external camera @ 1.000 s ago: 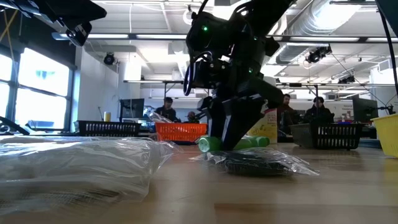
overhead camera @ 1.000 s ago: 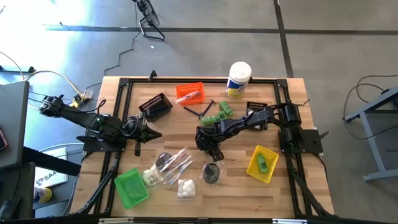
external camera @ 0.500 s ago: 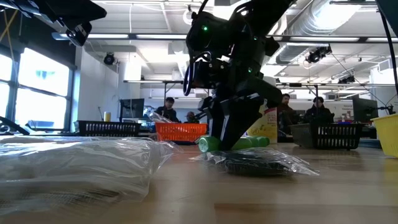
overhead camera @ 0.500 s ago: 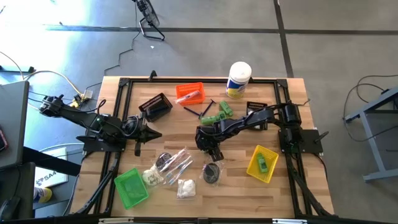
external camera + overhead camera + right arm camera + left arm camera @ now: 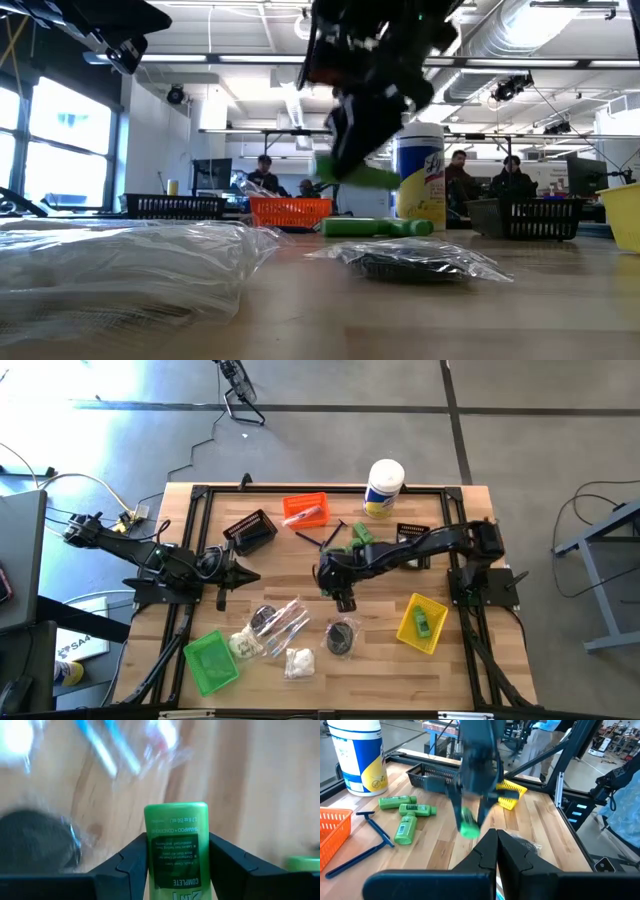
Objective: Pick & Place Travel size toiletries
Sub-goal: Put the green shampoo bottle into the yellow bin
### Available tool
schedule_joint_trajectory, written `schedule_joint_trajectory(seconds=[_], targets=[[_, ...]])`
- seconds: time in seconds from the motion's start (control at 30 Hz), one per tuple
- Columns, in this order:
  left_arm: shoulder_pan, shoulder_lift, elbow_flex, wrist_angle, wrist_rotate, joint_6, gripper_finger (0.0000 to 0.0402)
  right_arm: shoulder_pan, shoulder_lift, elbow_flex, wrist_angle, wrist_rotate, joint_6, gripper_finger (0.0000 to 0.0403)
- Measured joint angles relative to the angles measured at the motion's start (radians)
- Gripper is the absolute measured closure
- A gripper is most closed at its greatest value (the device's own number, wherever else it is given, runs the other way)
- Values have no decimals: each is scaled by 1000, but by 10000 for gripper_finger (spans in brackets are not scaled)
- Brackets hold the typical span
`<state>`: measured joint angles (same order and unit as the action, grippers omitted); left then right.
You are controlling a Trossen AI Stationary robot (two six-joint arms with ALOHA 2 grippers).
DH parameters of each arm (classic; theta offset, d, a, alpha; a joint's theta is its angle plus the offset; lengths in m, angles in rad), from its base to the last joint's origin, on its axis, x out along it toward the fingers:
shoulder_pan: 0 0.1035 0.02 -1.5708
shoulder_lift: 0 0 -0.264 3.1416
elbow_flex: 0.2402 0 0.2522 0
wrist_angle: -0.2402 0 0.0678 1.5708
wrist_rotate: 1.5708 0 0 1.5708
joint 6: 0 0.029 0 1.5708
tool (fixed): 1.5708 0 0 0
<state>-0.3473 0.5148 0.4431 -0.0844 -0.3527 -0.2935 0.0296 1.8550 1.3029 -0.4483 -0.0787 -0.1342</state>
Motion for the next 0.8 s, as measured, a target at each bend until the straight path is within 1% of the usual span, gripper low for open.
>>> schedule_joint_trajectory(seconds=[0.13,0.3,0.43,0.57,0.8], targets=[[0,0,0,-1,0,0,402,-4,-76,0,4,50,67,239],[0,0,0,-1,0,0,402,-12,-184,1,26,82,159,246],[0,0,0,-6,1,0,402,-17,-252,0,5,123,222,244],[0,0,0,-22,2,0,401,-17,-330,1,-62,157,288,247],[0,0,0,-32,1,0,402,-10,-439,0,-261,187,444,248]])
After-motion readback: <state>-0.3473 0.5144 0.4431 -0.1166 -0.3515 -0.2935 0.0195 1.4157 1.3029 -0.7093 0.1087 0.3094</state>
